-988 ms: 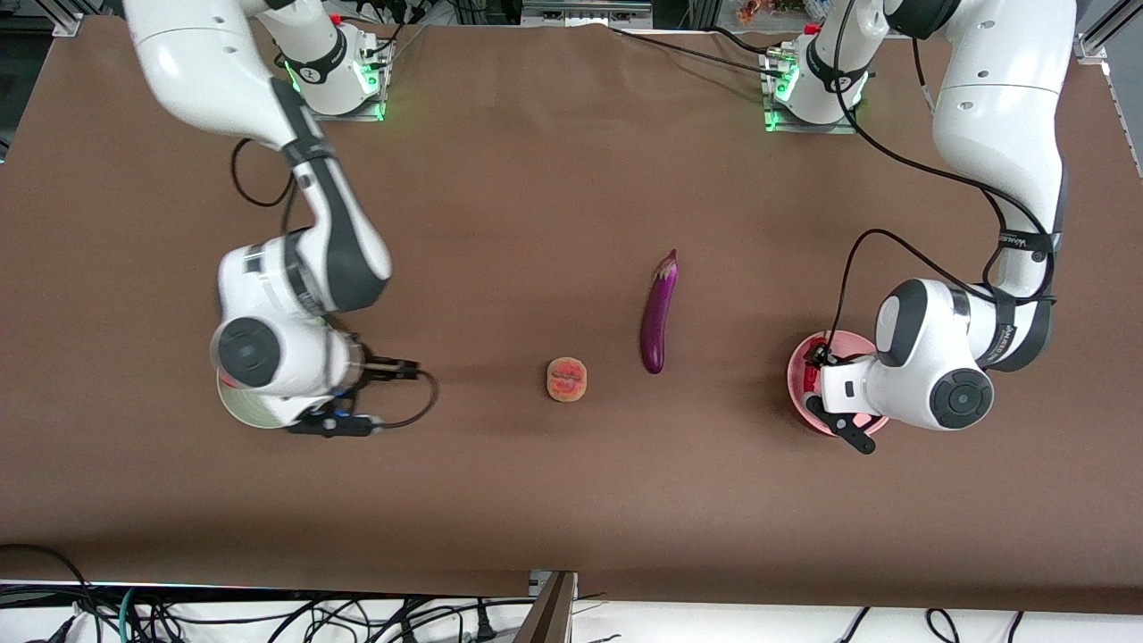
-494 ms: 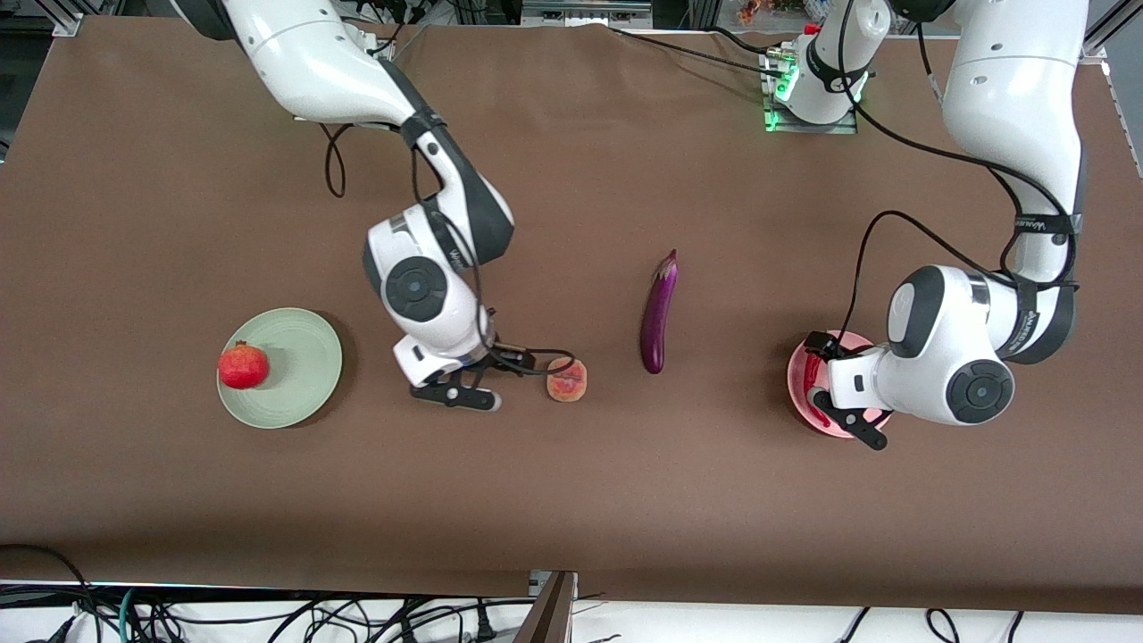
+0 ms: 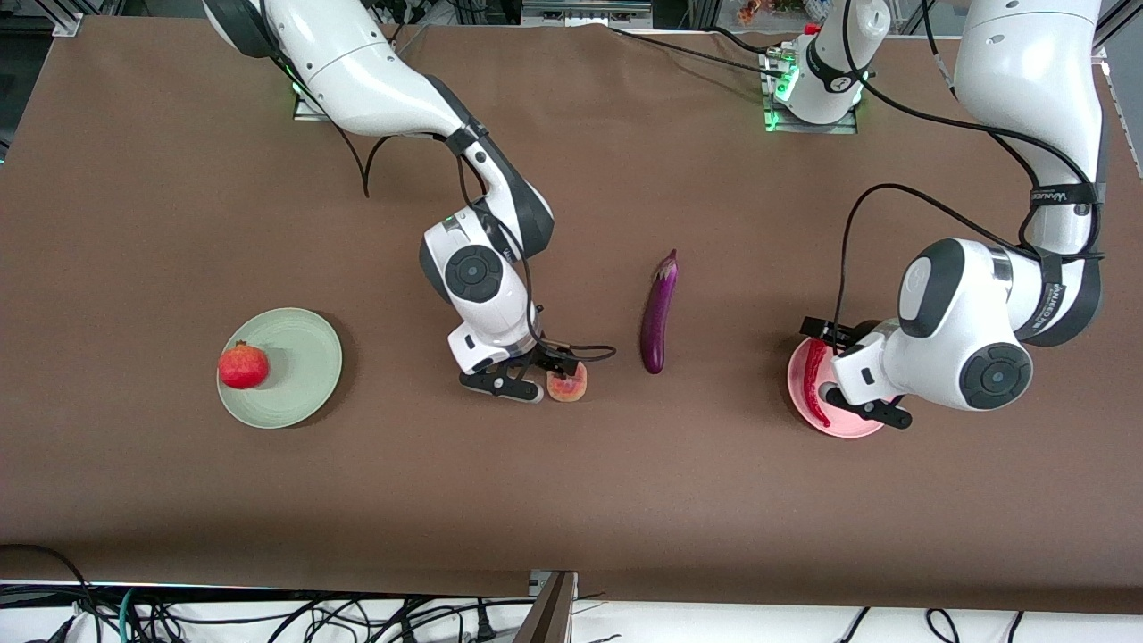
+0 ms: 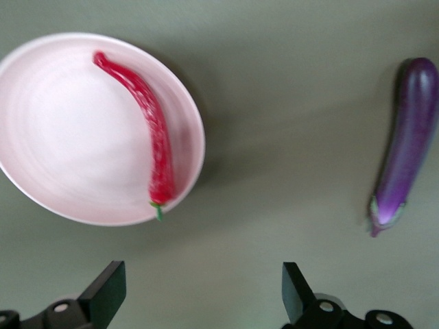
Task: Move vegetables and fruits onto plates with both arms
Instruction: 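Grasp the peach with the right gripper while the left gripper releases the chili, then lift the peach with the right gripper while the left gripper grasps the eggplant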
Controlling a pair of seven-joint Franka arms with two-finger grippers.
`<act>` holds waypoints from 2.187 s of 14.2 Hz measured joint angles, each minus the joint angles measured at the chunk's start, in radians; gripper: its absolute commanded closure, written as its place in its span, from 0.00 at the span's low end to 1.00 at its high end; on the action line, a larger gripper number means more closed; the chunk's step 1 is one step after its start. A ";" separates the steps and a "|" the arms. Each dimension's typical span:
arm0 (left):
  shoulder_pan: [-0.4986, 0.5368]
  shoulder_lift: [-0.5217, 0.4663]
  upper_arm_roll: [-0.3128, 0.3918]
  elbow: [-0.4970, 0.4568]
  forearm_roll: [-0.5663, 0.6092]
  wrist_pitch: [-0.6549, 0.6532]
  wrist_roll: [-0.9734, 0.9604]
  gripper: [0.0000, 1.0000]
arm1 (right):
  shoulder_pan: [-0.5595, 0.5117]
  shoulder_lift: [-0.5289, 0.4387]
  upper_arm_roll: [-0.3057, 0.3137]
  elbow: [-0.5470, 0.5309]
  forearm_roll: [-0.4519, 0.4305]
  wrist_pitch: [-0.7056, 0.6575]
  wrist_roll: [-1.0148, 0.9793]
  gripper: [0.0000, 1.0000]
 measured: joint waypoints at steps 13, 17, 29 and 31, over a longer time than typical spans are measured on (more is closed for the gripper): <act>-0.037 0.012 -0.143 -0.141 -0.146 0.214 -0.091 0.00 | 0.046 0.078 0.000 0.000 -0.001 0.153 0.044 0.49; -0.043 0.013 -0.193 -0.264 -0.155 0.401 -0.133 0.00 | 0.047 0.077 -0.004 0.002 -0.007 0.155 0.042 0.70; -0.141 0.017 -0.228 -0.513 -0.155 0.866 -0.288 0.93 | -0.253 -0.127 -0.089 0.011 -0.033 -0.532 -0.618 0.72; -0.142 0.019 -0.227 -0.513 -0.155 0.868 -0.288 0.99 | -0.320 -0.128 -0.114 -0.013 -0.033 -0.562 -0.739 0.76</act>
